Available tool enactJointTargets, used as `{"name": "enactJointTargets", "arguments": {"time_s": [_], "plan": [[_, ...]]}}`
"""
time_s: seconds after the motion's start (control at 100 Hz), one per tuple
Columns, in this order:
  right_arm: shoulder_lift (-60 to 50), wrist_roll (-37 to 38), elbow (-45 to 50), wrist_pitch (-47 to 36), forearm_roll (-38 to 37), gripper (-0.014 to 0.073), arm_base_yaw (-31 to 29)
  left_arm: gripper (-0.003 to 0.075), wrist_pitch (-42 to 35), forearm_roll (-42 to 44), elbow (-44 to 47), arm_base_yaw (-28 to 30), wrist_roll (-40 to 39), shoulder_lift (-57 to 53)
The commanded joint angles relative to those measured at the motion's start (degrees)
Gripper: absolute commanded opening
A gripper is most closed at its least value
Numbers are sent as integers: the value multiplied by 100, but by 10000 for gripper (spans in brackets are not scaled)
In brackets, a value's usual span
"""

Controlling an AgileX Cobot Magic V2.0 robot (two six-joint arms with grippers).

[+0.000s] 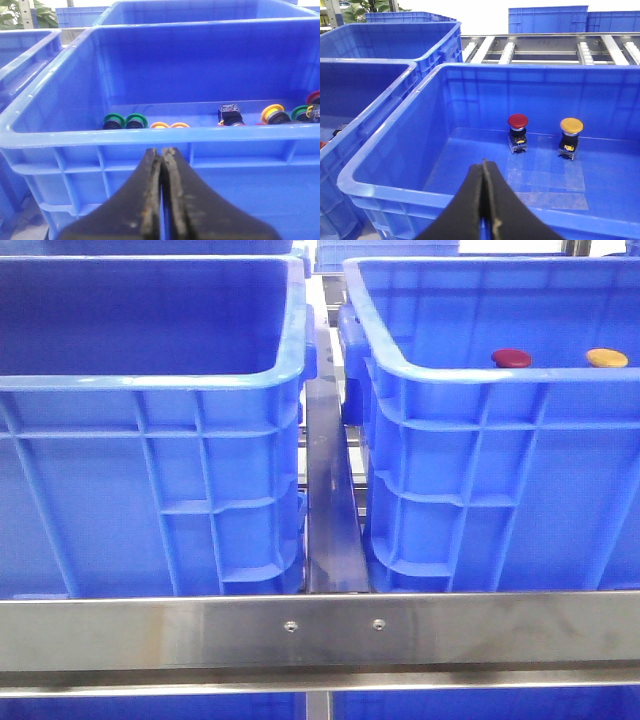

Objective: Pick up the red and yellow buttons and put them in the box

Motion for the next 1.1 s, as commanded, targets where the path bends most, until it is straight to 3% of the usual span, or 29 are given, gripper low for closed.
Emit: {"name": "enactJointTargets", "arguments": {"time_s": [0.0,0.44,0.58,0.65,0.82,0.89,0.96,1.09], "plan": [[55,-29,-150,-218,113,-67,3,-20,-401,1,299,-37,-50,-166],[55,-29,-58,-235,115,-67,3,-20,-401,1,299,-37,-50,-166],[55,53,83,-1012,-47,-67,166,-20,-401,1,299,-37,-50,-166],[55,533,83,-1114,-644,-67,244,-20,-401,1,299,-37,-50,-166],[55,2840,83,-1198,-3259,-67,306,-20,-401,1,299,-37,-50,-166],[39,3427,96,-1382,-4014,-67,337,-20,-401,1,299,-37,-50,-166],[-50,3663,181,-1636,-4435,-67,431,-20,-401,1,299,-37,-50,-166],[-380,3802,806,-2283,-4516,-67,657,-20,-401,1,299,-37,-50,-166]]}}
